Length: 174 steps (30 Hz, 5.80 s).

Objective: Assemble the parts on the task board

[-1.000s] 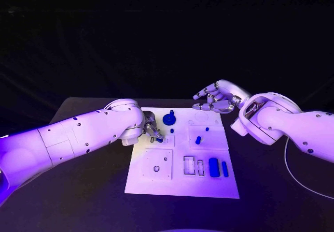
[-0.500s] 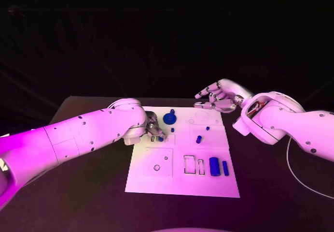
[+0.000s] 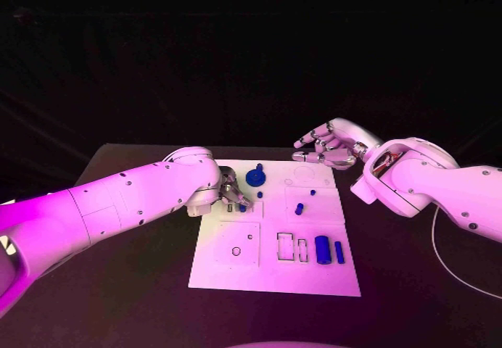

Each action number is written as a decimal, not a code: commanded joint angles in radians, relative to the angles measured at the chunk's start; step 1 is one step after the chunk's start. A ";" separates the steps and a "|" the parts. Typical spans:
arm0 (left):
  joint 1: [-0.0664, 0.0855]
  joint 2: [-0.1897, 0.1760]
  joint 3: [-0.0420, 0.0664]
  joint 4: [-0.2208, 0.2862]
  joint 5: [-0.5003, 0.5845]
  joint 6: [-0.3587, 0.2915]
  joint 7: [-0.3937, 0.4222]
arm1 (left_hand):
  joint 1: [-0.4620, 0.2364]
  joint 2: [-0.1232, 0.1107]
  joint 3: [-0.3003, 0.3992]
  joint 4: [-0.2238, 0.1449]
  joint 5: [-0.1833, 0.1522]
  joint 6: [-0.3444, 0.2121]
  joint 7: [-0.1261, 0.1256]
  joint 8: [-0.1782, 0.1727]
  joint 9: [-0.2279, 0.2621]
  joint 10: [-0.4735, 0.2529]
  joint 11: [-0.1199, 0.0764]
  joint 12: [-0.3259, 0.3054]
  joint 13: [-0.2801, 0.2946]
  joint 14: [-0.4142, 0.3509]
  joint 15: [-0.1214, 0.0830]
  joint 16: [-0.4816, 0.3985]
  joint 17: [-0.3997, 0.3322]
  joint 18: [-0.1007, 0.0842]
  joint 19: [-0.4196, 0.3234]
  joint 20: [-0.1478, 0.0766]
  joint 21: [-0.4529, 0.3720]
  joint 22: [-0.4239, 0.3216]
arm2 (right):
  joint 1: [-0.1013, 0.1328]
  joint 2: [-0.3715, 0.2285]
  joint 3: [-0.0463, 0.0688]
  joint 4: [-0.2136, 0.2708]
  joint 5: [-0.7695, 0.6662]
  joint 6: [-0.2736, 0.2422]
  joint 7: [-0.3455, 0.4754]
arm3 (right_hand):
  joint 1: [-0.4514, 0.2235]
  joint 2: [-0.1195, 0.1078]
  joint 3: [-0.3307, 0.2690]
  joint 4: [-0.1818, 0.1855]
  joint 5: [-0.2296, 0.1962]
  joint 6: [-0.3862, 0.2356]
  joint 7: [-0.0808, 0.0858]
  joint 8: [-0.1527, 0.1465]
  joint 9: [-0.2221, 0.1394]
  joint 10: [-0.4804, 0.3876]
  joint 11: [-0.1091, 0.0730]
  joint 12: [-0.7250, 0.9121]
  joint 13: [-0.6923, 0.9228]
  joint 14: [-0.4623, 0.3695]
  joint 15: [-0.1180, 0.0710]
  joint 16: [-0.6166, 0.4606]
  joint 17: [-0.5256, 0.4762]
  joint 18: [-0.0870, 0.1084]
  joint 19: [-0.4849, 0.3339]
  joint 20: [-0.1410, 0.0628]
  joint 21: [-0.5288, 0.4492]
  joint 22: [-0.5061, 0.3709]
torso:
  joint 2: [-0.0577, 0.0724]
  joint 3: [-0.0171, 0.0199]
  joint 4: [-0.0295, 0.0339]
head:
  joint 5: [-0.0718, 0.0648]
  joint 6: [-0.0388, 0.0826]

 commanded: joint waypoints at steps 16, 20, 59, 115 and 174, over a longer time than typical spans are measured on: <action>-0.001 -0.048 0.014 0.033 0.013 -0.054 0.001 | -0.062 0.023 -0.261 0.044 -0.152 0.015 -0.007 0.001 0.014 0.010 -0.008 0.006 0.007 0.107 -0.016 0.002 0.263 -0.012 0.009 -0.011 0.002 0.072 | 0.000 0.003 0.000 -0.008 0.003 0.020 0.007 | -0.032 -0.009 -0.047 0.033 0.017 0.000 0.001 0.008 -0.001 -0.005 0.003 0.010 0.001 0.046 -0.006 -0.009 -0.002 0.012 -0.005 0.000 -0.007 -0.004 | -0.001 0.0007 -0.0002 | -0.006 -0.001; 0.002 -0.064 0.030 0.048 0.021 -0.081 0.007 | -0.070 0.032 -0.284 0.044 -0.152 0.008 -0.006 0.000 0.017 0.003 -0.008 -0.002 -0.002 0.107 -0.016 0.002 0.263 -0.010 0.005 -0.013 -0.004 0.064 | 0.000 0.007 0.000 -0.010 0.004 0.022 0.007 | -0.033 -0.009 -0.049 0.035 0.017 0.000 0.001 0.008 -0.001 -0.005 0.003 0.010 0.001 0.047 -0.006 -0.008 -0.001 0.012 -0.005 0.000 -0.008 -0.005 | 0.000 -0.0002 -0.0001 | -0.007 0.000; 0.056 0.068 0.052 -0.289 -0.073 0.079 0.096 | 0.148 0.100 -0.317 0.041 -0.150 -0.099 0.055 -0.109 -0.063 -0.081 0.044 -0.087 -0.095 0.107 0.028 0.002 0.263 0.010 -0.040 0.027 -0.082 -0.017 | -0.001 0.033 -0.001 -0.034 0.006 0.034 0.008 | -0.014 0.012 -0.055 0.038 0.032 -0.001 0.000 0.012 -0.001 -0.004 0.002 0.014 0.004 0.048 -0.007 -0.008 0.001 0.012 -0.004 -0.001 -0.007 -0.004 | 0.006 -0.0005 -0.0033 | -0.005 0.001; 0.055 0.076 0.046 -0.308 0.030 0.091 0.093 | 0.309 0.184 -0.216 -0.023 -0.148 -0.065 0.026 -0.069 -0.057 -0.076 0.019 -0.080 -0.094 0.107 0.008 0.002 0.263 0.009 -0.034 0.013 -0.081 -0.007 | -0.001 0.046 -0.001 -0.068 -0.030 0.042 -0.004 | -0.012 0.014 -0.058 0.039 0.036 -0.001 0.000 0.013 -0.001 -0.003 0.002 0.016 0.005 0.047 -0.007 -0.009 -0.001 0.012 -0.003 -0.001 -0.007 -0.004 | 0.007 0.0003 -0.0035 | -0.008 -0.009; 0.036 -0.162 0.014 0.083 0.057 -0.072 0.187 | 0.170 -0.037 0.454 -0.262 0.104 -0.068 0.026 0.022 -0.025 -0.018 0.014 -0.052 -0.077 0.107 0.004 0.002 0.263 -0.006 0.005 0.008 -0.034 0.069 | -0.002 0.042 -0.007 -0.065 -0.054 0.057 -0.021 | 0.002 0.026 -0.068 0.043 0.082 0.002 -0.001 0.018 -0.001 0.003 0.000 0.026 0.012 0.047 -0.008 -0.011 -0.001 0.012 -0.003 -0.002 -0.008 -0.004 | 0.006 -0.0024 0.0020 | 0.001 -0.012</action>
